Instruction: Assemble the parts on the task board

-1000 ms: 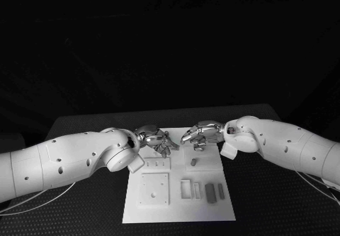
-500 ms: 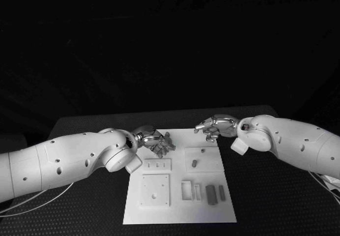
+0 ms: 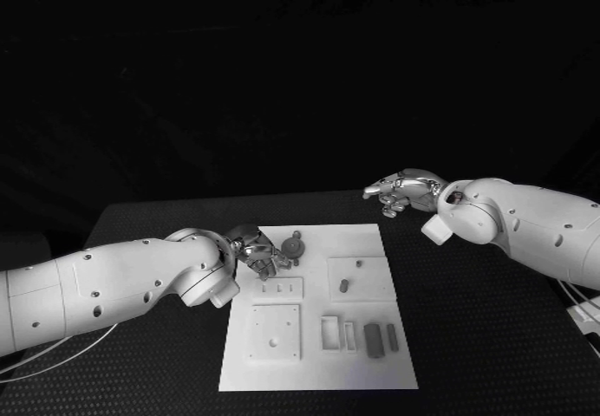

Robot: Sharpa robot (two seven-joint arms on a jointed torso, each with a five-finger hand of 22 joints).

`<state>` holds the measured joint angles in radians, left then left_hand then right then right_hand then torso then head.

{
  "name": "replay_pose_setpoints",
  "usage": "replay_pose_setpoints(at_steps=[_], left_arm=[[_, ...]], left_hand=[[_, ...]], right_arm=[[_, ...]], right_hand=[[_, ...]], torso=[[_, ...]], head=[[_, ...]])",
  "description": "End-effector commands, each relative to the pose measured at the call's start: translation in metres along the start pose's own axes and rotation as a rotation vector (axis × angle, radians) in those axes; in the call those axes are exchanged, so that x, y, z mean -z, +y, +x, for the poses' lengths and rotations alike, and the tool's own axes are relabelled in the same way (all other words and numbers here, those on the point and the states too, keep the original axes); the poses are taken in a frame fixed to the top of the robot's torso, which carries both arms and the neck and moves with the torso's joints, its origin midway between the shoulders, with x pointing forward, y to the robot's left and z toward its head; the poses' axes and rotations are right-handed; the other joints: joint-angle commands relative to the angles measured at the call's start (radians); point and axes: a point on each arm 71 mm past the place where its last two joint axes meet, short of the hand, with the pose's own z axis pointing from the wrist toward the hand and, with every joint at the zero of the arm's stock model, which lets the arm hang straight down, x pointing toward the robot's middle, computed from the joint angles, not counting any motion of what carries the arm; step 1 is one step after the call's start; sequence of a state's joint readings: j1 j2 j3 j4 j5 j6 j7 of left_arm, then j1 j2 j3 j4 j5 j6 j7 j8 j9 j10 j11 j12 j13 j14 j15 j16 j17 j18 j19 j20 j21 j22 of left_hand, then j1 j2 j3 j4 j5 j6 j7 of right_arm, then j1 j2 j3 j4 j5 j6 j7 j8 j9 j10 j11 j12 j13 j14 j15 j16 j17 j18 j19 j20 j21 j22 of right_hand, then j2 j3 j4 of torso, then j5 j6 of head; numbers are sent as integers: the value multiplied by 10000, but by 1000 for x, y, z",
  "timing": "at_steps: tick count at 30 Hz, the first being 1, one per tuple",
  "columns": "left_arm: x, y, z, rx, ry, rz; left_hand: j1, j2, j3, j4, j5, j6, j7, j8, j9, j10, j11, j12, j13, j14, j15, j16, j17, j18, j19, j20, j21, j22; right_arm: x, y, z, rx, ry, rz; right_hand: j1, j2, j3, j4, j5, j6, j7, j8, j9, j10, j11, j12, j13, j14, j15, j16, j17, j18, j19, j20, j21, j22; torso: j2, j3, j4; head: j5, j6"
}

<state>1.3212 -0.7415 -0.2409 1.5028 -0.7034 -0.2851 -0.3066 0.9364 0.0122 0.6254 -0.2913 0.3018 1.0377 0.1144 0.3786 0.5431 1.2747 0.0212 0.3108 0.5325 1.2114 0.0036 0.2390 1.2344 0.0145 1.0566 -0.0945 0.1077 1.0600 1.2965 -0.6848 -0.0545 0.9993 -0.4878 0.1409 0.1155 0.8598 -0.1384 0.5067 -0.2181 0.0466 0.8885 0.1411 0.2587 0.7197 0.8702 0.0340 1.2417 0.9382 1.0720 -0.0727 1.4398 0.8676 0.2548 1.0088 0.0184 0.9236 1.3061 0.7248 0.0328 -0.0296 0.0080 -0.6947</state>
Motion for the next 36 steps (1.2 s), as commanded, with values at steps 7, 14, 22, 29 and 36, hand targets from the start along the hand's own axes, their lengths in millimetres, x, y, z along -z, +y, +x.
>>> replay_pose_setpoints(at_steps=[7,14,22,29,36], left_arm=[[1,10,0,-816,-871,-1230],[-1,10,6,-1011,-686,-1712],[-4,2,12,-1384,-831,-1686],[-7,-6,19,-1579,-630,-1562],[-8,-10,22,-2236,-580,-1460]], left_hand=[[-25,-132,60,-11,635,743,-553,21,1144,323,-168,164,107,-101,-41,669,-43,-123,31,-46,257,563],[-174,-164,70,-4,807,858,-622,58,1296,425,-239,272,200,-182,-105,1232,-191,-107,45,-107,420,987],[-324,-214,118,-4,1120,956,-672,115,1433,509,-291,385,297,-263,-144,1726,-430,-93,74,-145,503,1291],[-477,-200,124,1,1114,1041,-718,169,1517,582,-335,466,358,-293,-178,2058,-591,-80,140,-177,541,1447],[-558,-228,166,-1,1068,1131,-777,255,1638,677,-408,629,441,-309,-241,2564,-945,-59,241,-242,647,1751]], right_arm=[[-3,5,-6,1679,-1027,216],[-6,7,-4,1728,-1246,262],[-7,8,-2,1739,-1414,308],[-8,10,1,1740,-1387,273],[-9,12,5,1722,-1258,224]], right_hand=[[-110,16,-47,-28,36,-11,22,-34,8,-15,1,-40,-21,7,9,-72,-21,70,-4,4,-60,17],[-78,29,-21,-61,36,5,14,-37,12,8,-8,-27,-34,34,0,-74,-34,70,18,-8,-58,19],[-128,56,-26,-66,35,-7,17,-66,10,27,-8,-19,-59,63,-3,-87,-57,70,42,-11,-66,20],[-139,66,-20,-63,36,-17,19,-80,6,30,-6,-18,-67,69,-1,-91,-64,70,46,-13,-72,19],[-117,78,-6,-86,36,-19,18,-88,5,32,-6,-16,-74,73,0,-94,-69,70,46,-18,-76,21]], torso=[[-120,47,57],[-164,79,75],[-171,104,80],[-152,73,82],[-155,82,84]], head=[[61,-191],[70,-315],[110,-411],[71,-437],[91,-508]])
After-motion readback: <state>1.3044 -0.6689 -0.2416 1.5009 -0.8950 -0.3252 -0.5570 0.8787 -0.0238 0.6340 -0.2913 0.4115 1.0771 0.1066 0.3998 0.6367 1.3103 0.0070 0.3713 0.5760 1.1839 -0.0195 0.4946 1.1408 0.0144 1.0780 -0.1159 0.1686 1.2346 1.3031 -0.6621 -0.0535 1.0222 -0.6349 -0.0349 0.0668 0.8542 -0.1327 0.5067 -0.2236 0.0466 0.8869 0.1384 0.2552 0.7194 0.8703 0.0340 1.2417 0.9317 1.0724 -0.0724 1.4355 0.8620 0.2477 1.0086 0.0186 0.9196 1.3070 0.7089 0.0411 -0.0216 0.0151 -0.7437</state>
